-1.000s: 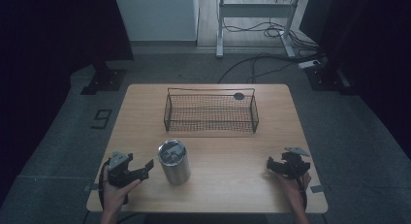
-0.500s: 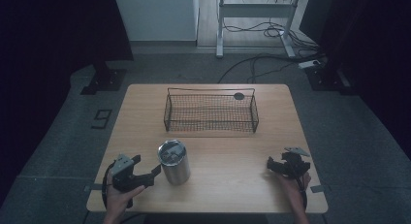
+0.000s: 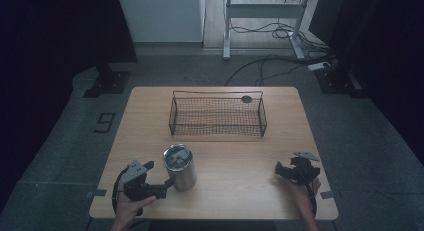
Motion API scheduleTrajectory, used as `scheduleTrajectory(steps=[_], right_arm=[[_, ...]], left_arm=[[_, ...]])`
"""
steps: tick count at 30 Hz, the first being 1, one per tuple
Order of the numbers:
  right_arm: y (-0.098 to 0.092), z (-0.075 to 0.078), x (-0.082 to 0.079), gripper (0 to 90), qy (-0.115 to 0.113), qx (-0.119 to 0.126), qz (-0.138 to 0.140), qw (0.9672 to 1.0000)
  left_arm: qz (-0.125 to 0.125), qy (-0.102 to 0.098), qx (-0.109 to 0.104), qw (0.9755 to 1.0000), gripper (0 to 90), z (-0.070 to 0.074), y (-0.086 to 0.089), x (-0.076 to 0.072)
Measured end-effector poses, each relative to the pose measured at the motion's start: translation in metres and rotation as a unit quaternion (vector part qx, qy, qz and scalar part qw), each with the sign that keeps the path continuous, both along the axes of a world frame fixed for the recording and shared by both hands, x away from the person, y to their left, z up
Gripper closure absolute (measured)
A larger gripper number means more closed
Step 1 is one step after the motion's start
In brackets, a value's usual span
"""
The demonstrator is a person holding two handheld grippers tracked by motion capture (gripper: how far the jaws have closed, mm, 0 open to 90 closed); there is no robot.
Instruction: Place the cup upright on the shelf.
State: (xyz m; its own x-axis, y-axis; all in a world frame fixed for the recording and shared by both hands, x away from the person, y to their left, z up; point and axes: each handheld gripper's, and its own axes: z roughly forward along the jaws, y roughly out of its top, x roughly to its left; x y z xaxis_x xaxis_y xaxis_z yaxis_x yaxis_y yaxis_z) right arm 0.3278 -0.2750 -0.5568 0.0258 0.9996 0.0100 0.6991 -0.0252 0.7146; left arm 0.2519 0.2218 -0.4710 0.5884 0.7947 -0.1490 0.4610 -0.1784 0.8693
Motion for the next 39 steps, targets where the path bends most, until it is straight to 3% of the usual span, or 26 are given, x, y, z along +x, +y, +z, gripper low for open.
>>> scheduleTrajectory(steps=[7,11,20,22,26,31,39], right_arm=[[0.0,0.0,0.0,0.0,0.0,0.0,-0.001,1.0],[0.0,0.0,-0.001,0.0,0.001,0.0,-0.007,1.0],[0.0,0.0,-0.001,0.0,0.001,0.0,-0.006,1.0],[0.0,0.0,-0.001,0.0,0.001,0.0,-0.004,1.0],[0.0,0.0,0.0,0.0,0.001,0.001,-0.003,1.0],[0.0,0.0,0.0,0.0,0.001,0.001,-0.003,1.0],[-0.001,0.001,-0.001,1.1,0.0,0.001,-0.007,1.0]], left_arm=[[-0.024,0.006,0.027,0.9993,0.0,-0.007,-0.028,0.007],[-0.011,0.005,0.051,0.9986,0.0,-0.008,-0.039,0.016],[0.002,0.006,0.059,0.9982,0.1,-0.01,-0.053,0.037],[0.009,-0.009,0.046,0.9989,0.7,-0.011,-0.058,0.041],[0.021,-0.018,0.058,0.9979,3.1,-0.012,-0.062,0.04],[0.013,-0.016,0.062,0.9979,3.4,-0.011,-0.061,0.039],[0.022,-0.015,0.044,0.9987,3.2,-0.012,-0.057,0.038]])
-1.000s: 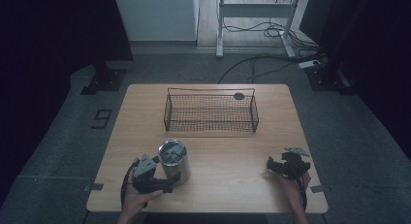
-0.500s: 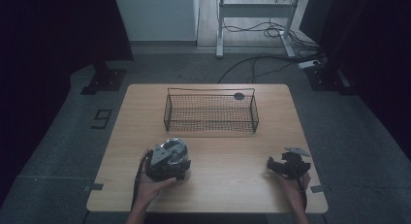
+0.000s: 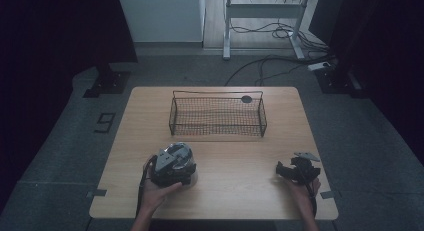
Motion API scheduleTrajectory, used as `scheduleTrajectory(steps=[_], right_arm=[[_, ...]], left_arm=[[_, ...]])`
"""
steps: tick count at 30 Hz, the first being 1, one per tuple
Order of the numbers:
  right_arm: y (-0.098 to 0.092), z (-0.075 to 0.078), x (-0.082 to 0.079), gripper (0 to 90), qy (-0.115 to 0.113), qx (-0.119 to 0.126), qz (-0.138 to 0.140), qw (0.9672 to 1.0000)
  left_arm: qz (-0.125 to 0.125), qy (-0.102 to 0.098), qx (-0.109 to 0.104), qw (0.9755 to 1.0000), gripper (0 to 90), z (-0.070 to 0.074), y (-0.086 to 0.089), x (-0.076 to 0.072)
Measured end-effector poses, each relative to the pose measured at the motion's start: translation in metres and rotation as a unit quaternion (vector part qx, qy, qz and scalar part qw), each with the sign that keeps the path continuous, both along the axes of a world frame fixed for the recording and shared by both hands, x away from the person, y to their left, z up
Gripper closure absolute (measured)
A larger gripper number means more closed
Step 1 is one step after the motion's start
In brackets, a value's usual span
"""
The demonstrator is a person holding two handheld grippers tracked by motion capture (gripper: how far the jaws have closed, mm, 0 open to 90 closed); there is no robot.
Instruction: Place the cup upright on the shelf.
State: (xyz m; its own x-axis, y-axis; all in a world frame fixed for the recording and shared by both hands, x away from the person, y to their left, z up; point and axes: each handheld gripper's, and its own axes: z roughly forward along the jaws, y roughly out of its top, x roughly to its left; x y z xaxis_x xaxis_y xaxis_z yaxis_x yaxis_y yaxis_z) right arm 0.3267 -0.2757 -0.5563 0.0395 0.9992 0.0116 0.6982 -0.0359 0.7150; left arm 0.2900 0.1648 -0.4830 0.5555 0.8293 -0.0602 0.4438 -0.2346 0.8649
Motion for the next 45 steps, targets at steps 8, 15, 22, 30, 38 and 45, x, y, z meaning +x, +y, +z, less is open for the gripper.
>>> scheduleTrajectory(steps=[8,15,22,30,38,45], right_arm=[[0.0,0.0,0.0,1.9,-0.003,-0.001,-0.001,1.0],[-0.001,0.0,-0.001,3.4,-0.004,0.0,-0.006,1.0],[-0.001,0.0,-0.001,3.5,-0.004,0.0,-0.006,1.0],[-0.001,0.0,-0.001,3.5,-0.004,0.0,-0.006,1.0],[-0.001,0.0,-0.001,3.5,-0.004,0.0,-0.006,1.0],[-0.001,0.0,-0.001,3.5,-0.004,0.0,-0.006,1.0]], left_arm=[[0.003,-0.011,0.013,0.9999,3.6,-0.001,-0.006,-0.002],[0.003,-0.009,0.023,0.9997,3.7,0.003,-0.007,-0.002],[-0.005,-0.017,0.014,0.9997,3.7,0.016,-0.008,-0.005],[-0.01,-0.028,0.006,0.9995,3.7,0.034,-0.008,-0.006],[-0.007,-0.029,0.007,0.9995,3.7,0.046,-0.011,0.0],[-0.007,-0.033,0.007,0.9994,3.7,0.053,-0.014,0.004]])
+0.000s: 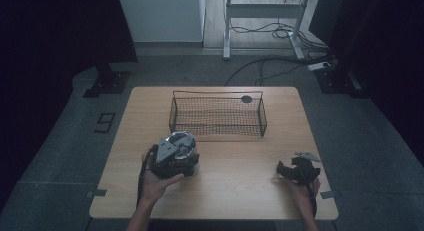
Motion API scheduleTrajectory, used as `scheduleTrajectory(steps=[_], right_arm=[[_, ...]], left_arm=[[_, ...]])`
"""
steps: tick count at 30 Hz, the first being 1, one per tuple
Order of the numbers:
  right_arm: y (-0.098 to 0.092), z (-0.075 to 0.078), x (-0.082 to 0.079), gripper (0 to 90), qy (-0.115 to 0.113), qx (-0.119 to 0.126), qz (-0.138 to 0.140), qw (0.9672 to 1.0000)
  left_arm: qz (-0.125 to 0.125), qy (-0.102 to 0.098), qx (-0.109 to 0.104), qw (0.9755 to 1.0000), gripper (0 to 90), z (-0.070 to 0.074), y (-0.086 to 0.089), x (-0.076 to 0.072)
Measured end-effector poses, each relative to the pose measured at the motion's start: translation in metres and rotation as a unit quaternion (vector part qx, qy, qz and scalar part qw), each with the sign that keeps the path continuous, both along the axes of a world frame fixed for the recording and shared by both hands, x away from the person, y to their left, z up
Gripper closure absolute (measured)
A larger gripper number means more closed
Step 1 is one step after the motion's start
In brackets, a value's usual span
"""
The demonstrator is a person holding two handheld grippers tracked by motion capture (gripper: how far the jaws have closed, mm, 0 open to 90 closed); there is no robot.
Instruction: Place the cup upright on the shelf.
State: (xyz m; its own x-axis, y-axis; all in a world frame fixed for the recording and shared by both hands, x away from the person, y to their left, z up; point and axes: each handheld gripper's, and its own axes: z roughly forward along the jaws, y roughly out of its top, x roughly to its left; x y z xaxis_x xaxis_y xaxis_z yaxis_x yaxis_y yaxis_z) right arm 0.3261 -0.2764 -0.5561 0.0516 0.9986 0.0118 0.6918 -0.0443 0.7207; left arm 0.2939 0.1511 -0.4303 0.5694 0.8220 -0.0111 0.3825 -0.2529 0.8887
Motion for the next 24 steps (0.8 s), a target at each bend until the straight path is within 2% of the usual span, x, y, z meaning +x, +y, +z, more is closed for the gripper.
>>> scheduleTrajectory(steps=[11,24], right_arm=[[0.0001,-0.0001,0.0001,3.5,-0.001,0.0,0.0,1.0],[0.0,0.0,0.0,3.5,0.0,0.0,0.0,1.0]], left_arm=[[0.002,0.001,0.0,1.0,3.7,0.0045,-0.0016,0.0056],[0.002,0.006,0.016,0.9998,3.7,0.0031,-0.006,0.0092]])
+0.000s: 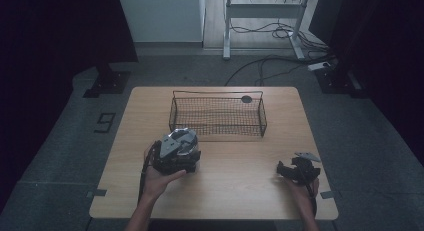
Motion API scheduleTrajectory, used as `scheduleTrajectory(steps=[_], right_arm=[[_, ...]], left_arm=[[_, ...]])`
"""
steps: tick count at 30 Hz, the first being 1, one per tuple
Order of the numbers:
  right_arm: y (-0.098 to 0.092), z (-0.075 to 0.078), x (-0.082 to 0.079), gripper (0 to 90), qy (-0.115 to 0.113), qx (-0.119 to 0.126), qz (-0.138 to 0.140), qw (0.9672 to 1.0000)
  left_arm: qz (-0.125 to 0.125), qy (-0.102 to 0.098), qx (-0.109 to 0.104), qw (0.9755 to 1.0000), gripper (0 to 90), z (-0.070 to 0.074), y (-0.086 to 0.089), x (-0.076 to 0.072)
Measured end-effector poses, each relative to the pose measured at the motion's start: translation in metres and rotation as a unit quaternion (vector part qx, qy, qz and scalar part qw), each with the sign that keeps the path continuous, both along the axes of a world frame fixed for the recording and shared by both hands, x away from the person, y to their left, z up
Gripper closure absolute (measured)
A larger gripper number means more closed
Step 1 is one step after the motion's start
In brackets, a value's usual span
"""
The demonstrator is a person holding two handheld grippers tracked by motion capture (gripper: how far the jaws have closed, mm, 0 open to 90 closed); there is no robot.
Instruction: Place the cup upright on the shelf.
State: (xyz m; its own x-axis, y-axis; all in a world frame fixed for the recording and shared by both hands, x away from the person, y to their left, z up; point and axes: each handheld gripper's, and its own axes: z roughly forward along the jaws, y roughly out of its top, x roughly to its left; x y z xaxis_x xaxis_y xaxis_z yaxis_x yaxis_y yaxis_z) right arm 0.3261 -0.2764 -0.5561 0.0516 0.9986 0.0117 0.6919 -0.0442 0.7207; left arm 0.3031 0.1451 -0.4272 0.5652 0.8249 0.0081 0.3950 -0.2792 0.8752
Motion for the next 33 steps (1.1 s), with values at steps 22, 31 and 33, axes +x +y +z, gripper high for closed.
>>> scheduleTrajectory(steps=[22,31,33], right_arm=[[0.0,0.0,0.0,3.5,0.0,0.0,0.0,1.0],[0.0,0.0,0.0,3.5,0.0,0.0,0.0,1.0],[0.0,0.0,0.0,3.5,0.0,0.0,0.0,1.0]], left_arm=[[0.001,0.004,0.006,1.0,3.7,0.0,-0.006,0.006],[0.001,0.001,0.009,1.0,3.7,0.003,-0.009,0.009],[-0.002,0.0,0.007,1.0,3.7,0.004,-0.011,0.01]])
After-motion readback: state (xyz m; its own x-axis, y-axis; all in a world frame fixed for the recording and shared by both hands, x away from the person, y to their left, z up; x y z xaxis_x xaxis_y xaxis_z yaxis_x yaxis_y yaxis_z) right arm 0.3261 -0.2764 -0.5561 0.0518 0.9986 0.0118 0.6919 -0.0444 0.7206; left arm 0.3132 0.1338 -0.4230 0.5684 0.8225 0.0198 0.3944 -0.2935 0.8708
